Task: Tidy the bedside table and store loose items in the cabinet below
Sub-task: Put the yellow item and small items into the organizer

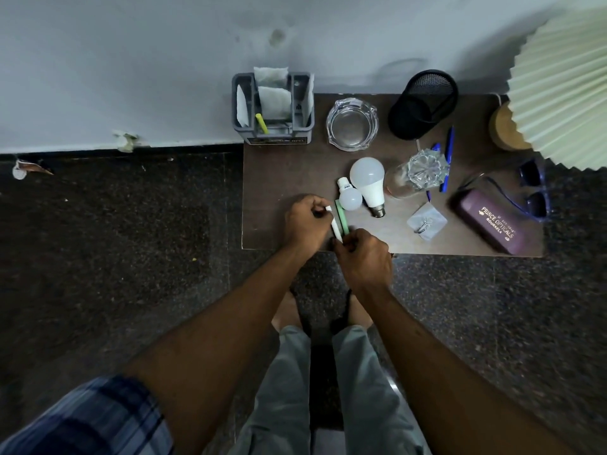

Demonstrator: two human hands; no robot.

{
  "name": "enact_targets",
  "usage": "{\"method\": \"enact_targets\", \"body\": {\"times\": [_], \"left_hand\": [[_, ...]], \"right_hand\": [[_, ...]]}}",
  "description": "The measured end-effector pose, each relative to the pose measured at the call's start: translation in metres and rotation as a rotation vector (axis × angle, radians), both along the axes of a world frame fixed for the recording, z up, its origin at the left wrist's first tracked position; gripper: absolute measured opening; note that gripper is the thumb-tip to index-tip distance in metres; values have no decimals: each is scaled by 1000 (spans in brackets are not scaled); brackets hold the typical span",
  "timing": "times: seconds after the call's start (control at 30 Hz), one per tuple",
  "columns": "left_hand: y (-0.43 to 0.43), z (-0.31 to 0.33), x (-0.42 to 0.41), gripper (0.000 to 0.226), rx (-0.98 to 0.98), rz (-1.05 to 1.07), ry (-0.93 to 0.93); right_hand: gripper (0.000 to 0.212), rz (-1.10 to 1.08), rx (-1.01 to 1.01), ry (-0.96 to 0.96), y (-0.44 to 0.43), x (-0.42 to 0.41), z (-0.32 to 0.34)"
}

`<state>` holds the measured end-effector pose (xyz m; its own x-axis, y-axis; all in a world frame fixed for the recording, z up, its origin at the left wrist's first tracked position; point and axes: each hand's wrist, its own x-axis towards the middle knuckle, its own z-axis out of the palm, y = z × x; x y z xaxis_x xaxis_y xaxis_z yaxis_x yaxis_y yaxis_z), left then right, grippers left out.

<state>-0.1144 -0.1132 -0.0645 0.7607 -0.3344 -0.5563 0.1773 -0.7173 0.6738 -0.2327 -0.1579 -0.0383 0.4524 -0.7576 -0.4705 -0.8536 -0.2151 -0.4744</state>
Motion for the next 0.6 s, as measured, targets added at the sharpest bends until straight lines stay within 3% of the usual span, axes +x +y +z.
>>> {"method": "enact_targets", "body": {"times": [0.1, 0.33, 0.6], "left_hand": [[5, 3, 6, 12, -28, 106, 70], [8, 31, 35, 10, -347, 495, 373], [3, 56, 76, 8, -563, 763, 471]], "right_hand": [[19, 5, -15, -47, -1, 1, 5], [15, -68, 28, -243, -12, 27, 23], [8, -121, 88, -500, -39, 87, 42]]}}
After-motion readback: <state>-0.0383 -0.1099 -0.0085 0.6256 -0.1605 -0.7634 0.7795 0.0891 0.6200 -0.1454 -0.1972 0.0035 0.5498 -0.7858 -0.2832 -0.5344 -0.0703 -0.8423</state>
